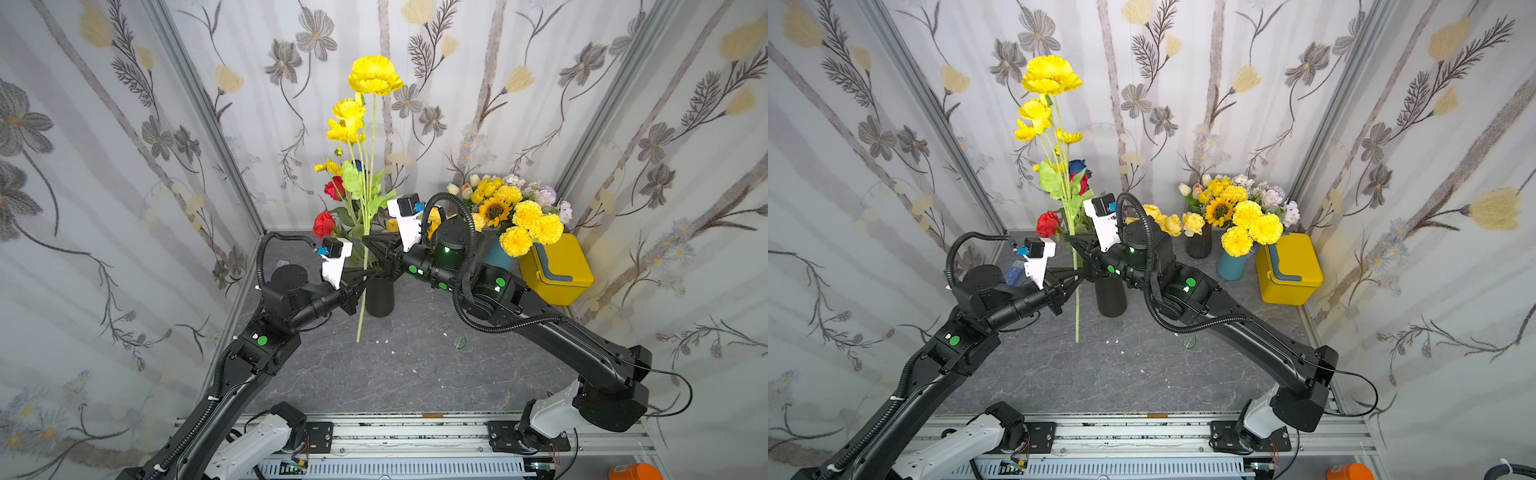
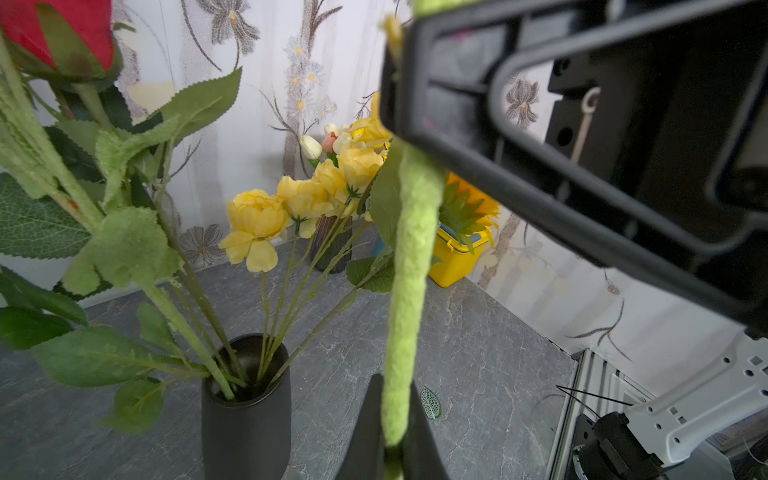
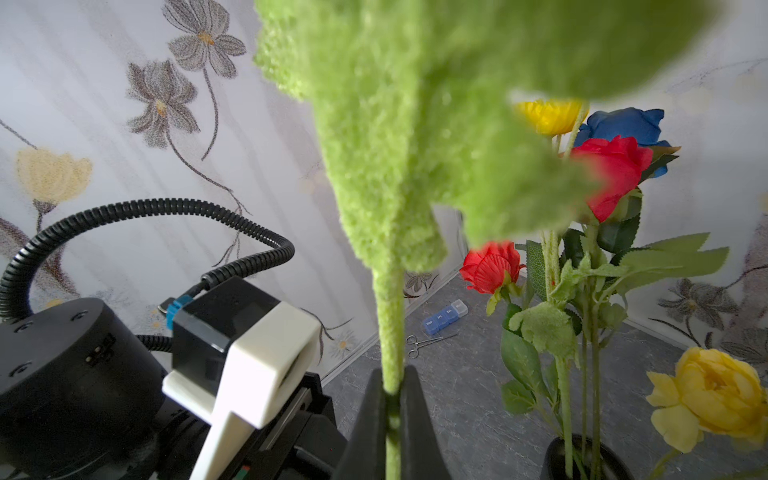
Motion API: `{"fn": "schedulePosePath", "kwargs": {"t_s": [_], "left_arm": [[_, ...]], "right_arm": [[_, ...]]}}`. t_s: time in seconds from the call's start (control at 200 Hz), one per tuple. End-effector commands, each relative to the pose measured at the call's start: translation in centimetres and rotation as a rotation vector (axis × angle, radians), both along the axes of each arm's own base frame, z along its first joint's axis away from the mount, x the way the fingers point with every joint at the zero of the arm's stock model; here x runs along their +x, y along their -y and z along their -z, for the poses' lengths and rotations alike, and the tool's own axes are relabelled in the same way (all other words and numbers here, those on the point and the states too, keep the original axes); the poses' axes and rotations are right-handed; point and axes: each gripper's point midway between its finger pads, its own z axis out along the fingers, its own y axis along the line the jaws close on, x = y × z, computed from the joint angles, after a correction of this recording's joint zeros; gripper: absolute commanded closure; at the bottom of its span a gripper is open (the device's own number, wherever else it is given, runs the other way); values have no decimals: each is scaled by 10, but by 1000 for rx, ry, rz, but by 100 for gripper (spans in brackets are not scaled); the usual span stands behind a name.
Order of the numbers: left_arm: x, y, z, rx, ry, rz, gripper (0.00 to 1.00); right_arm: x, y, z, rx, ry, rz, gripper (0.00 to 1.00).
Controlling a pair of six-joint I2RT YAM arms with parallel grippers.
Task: Pick out yellow flowers from the vase
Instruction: Pick up the flower from the vase, then place the flower at the center of the board.
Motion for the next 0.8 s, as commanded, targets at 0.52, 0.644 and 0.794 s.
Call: {"fn": "schedulePosePath", "kwargs": {"t_s": [0.52,0.644,0.794], "left_arm": [[17,-148,40,174,-286,-799,100],[32,-162,75,229,-395,-880,100],[60,-182,131,252,-557,-925,100]], "right_arm": [[7,140,1,89,193,387,8],[6,172,21,99,178,469,7],[-1,198,47,88,151,525,6]]}}
